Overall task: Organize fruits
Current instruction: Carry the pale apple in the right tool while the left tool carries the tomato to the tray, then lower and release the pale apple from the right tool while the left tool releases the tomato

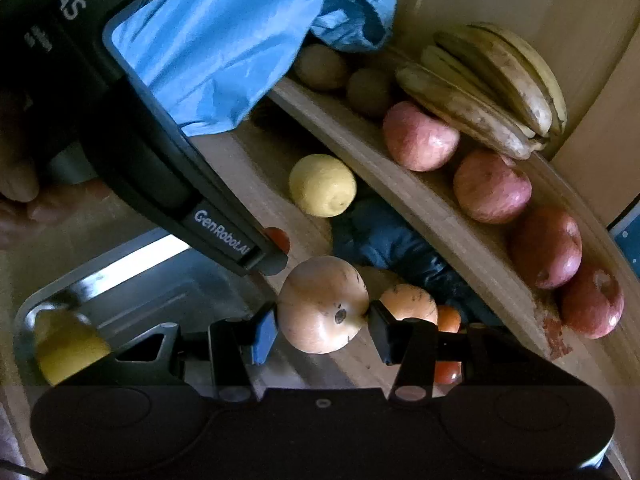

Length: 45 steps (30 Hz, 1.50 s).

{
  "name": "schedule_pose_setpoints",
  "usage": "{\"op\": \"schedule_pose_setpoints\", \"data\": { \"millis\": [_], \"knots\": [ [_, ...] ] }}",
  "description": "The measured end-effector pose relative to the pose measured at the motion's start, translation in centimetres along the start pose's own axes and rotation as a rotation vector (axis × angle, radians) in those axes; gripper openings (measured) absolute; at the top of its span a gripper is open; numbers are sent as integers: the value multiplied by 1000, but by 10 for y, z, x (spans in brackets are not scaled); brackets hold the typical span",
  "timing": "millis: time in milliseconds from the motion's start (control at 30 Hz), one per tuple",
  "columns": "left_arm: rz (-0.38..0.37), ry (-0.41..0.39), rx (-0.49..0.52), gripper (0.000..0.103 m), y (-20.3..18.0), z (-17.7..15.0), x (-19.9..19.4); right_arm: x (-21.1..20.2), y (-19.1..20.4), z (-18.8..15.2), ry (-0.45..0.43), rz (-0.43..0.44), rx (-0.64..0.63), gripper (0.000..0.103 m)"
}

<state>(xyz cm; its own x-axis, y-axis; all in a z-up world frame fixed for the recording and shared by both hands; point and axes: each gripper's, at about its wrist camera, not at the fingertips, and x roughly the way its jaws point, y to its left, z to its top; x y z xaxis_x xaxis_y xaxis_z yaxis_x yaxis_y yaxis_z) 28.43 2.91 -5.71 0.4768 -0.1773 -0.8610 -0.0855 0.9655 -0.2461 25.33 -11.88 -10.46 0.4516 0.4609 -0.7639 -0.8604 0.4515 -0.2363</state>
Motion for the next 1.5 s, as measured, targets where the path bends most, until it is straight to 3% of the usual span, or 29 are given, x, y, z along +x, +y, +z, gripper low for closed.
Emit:
{"op": "schedule_pose_setpoints", "data": {
  "millis": [600,900,1500],
  "knots": [
    [26,48,-33,24,-9,-59,-23,-31,46,-41,42,123,-17,51],
    [50,73,-29,24,-16,-66,-28,-36,61,-51,65,172,-26,51],
    [100,70,3,26,-32,-74,-26,-41,61,-68,81,189,32,51]
  ]
}}
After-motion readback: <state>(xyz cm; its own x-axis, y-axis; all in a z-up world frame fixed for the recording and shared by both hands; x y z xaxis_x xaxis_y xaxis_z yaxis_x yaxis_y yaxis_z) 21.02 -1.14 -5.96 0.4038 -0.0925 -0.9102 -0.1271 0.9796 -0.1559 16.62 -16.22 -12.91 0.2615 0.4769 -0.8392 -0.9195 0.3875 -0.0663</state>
